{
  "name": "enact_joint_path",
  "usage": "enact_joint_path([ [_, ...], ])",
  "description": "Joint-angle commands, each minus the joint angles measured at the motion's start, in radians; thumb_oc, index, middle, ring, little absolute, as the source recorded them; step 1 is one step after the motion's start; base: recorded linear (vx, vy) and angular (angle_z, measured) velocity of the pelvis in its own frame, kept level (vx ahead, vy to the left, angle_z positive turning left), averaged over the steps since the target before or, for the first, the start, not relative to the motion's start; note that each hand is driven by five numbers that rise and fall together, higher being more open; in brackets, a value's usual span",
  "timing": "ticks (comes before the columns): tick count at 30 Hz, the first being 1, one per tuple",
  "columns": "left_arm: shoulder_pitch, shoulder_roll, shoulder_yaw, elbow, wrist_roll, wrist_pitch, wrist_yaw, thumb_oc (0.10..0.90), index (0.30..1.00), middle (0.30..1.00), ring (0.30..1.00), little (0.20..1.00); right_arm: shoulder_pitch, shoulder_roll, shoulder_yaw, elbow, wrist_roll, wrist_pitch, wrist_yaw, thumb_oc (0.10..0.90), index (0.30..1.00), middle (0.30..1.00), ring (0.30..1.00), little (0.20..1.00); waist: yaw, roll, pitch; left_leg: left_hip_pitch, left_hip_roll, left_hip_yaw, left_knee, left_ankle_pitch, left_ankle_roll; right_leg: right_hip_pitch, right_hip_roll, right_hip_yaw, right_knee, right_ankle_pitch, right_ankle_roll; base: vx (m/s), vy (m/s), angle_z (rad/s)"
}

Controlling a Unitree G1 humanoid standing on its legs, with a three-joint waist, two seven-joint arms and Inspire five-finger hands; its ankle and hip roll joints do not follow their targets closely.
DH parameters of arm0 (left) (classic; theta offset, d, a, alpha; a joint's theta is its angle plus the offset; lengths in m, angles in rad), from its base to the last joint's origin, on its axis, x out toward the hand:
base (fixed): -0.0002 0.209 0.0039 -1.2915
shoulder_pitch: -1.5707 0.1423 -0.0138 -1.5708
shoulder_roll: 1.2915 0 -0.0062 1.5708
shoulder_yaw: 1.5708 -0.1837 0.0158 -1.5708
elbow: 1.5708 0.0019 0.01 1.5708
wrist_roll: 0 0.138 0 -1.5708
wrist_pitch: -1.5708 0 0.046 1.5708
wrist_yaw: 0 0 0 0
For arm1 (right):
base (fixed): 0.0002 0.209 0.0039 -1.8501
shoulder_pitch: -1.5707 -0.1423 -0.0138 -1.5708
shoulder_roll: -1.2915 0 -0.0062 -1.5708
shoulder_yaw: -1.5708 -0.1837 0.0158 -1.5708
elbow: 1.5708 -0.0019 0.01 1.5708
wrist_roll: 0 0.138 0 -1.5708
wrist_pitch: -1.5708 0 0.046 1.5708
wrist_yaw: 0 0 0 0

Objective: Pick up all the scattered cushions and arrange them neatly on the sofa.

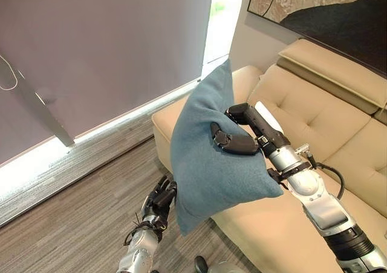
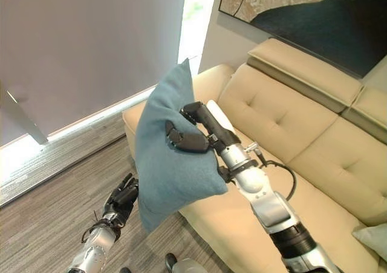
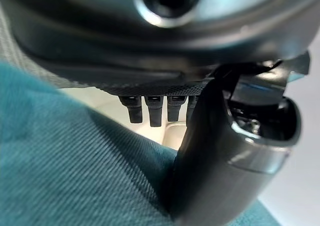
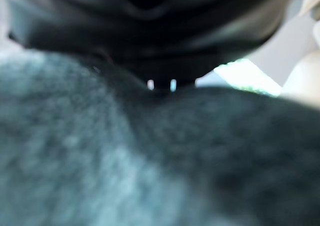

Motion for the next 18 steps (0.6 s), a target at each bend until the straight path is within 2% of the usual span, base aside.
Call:
enact_joint_path([
  [1, -0.023, -0.011, -0.084, 0.02, -0.014, -0.001, -0.073, 0.8, 0.9, 0.9, 0.9, 0.9, -0.255, 0.155, -0.118, -0.216, 0.12, -0.208, -0.145, 0.4, 0.3, 0.3, 0.3, 0.3, 0.009, -0.044, -0.133, 0.093, 0.008, -0.014, 0.025, -0.193, -0.031, -0.004, -0.067, -0.049, -0.079, 0.052, 0.084, 0.0, -0.006, -0.07],
  [6, -0.014, -0.02, -0.101, 0.037, -0.011, 0.011, -0.07, 0.8, 0.9, 0.9, 0.9, 0.9, -0.286, 0.154, -0.102, -0.232, 0.109, -0.206, -0.16, 0.4, 0.3, 0.3, 0.3, 0.3, 0.009, -0.045, -0.125, 0.096, 0.011, -0.003, 0.031, -0.196, -0.03, -0.006, -0.064, -0.045, -0.077, 0.053, 0.085, 0.0, -0.007, -0.11],
  [13, 0.017, -0.054, -0.091, 0.16, -0.051, 0.052, -0.078, 0.8, 0.9, 0.9, 0.9, 0.9, -0.279, 0.147, -0.117, -0.251, 0.111, -0.198, -0.17, 0.4, 0.3, 0.3, 0.3, 0.3, 0.017, -0.055, -0.122, 0.097, 0.013, -0.002, 0.031, -0.198, -0.03, -0.003, -0.064, -0.052, -0.085, 0.052, 0.085, 0.01, 0.0, -0.13],
  [14, 0.018, -0.07, -0.105, 0.196, -0.076, 0.074, -0.088, 0.8, 0.9, 0.9, 0.9, 0.9, -0.283, 0.153, -0.12, -0.257, 0.117, -0.198, -0.176, 0.4, 0.3, 0.3, 0.3, 0.3, 0.02, -0.061, -0.12, 0.095, 0.014, -0.006, 0.031, -0.198, -0.03, -0.003, -0.065, -0.055, -0.085, 0.051, 0.084, 0.0, 0.0, 0.0],
  [18, 0.013, -0.083, -0.127, 0.226, -0.08, 0.088, -0.094, 0.8, 0.9, 0.9, 0.9, 0.9, -0.292, 0.162, -0.117, -0.265, 0.119, -0.195, -0.184, 0.4, 0.3, 0.3, 0.3, 0.3, 0.021, -0.064, -0.118, 0.093, 0.014, -0.01, 0.032, -0.198, -0.03, -0.004, -0.066, -0.059, -0.084, 0.051, 0.084, 0.0, 0.0, 0.02],
])
